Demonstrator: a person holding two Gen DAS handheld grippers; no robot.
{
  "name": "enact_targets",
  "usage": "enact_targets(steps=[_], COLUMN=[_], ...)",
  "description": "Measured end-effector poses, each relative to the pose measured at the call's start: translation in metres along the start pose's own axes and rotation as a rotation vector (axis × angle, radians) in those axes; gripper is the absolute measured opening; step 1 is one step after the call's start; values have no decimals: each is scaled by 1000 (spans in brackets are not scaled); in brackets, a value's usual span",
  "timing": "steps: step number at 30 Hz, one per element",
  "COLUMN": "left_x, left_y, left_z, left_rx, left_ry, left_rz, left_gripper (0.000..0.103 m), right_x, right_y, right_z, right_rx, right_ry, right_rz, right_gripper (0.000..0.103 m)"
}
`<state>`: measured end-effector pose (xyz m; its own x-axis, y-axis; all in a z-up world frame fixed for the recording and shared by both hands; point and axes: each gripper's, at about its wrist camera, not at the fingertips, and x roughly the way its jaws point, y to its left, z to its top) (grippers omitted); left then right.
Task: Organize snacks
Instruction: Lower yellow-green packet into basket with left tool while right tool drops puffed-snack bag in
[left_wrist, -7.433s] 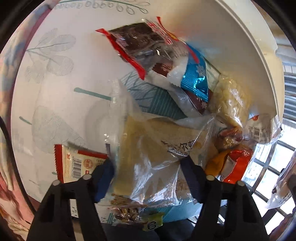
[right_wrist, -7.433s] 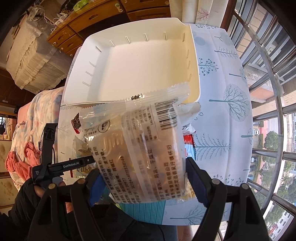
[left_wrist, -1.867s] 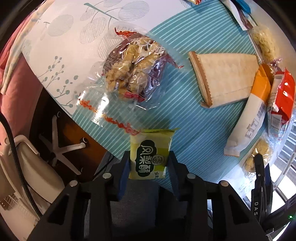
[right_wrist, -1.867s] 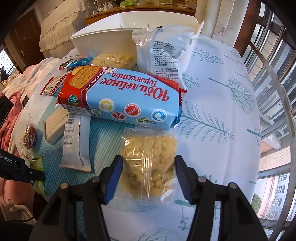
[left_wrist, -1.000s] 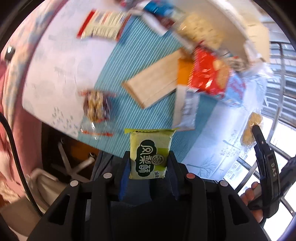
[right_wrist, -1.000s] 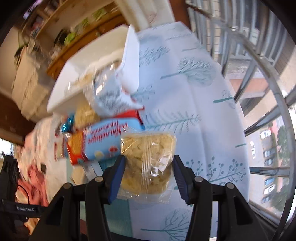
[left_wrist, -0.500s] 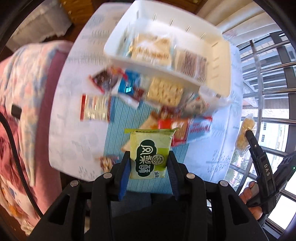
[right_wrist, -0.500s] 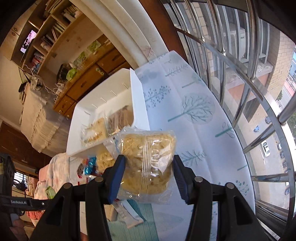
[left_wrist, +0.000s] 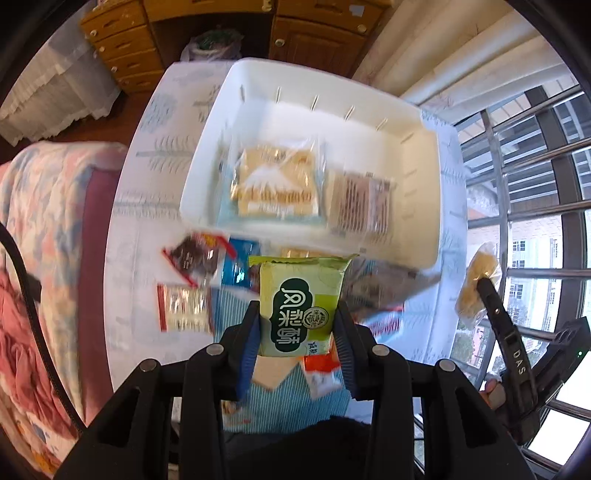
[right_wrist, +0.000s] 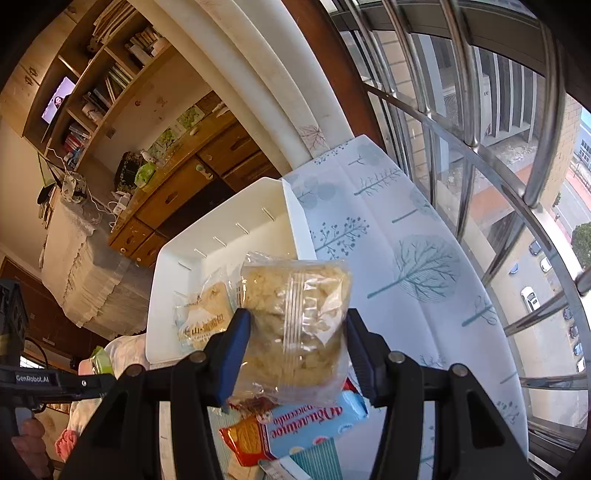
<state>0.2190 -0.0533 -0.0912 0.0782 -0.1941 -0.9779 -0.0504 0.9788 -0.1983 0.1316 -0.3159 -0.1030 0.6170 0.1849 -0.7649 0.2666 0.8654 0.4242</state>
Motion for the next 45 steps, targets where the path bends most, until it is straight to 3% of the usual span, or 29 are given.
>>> enact_targets(steps=[7, 18, 19, 21, 23, 25, 28, 36, 39, 45], left_x=[14, 43, 46, 50, 52, 52, 53, 28, 14, -6], left_y=[-5, -10, -10, -10, -10, -10, -6, 8, 15, 35], left_z=[33, 51, 50, 50, 47, 45, 43, 14, -5, -56], left_rx=[36, 95, 94, 100, 106, 104, 81, 13, -24, -94], left_ry=[-70, -214, -231, -245, -269, -290, -282, -324, -362, -385], left_rz=[-54, -182, -187, -193, -174, -154, -139, -106, -69, -86], left_gripper=[37, 37, 39, 57, 67, 69, 69, 69, 69, 69], right_x=[24, 52, 53, 55, 59, 59, 54, 24, 10, -15], right_y=[20, 36, 36, 36, 36, 34, 34, 33, 35, 40], right_z=[10, 8, 8, 7, 5, 3, 1, -9, -18, -43], right_rx=[-52, -128, -124, -120, -118, -108, -99, -70, -87, -138], right_ry=[-32, -58, -56, -48, -32, -21, -24, -25, -23, -11], right_rz=[10, -9, -15, -44, -61, -61, -69, -30, -27, 15], right_gripper=[52, 53, 53, 53, 53, 56, 71, 78, 79, 81])
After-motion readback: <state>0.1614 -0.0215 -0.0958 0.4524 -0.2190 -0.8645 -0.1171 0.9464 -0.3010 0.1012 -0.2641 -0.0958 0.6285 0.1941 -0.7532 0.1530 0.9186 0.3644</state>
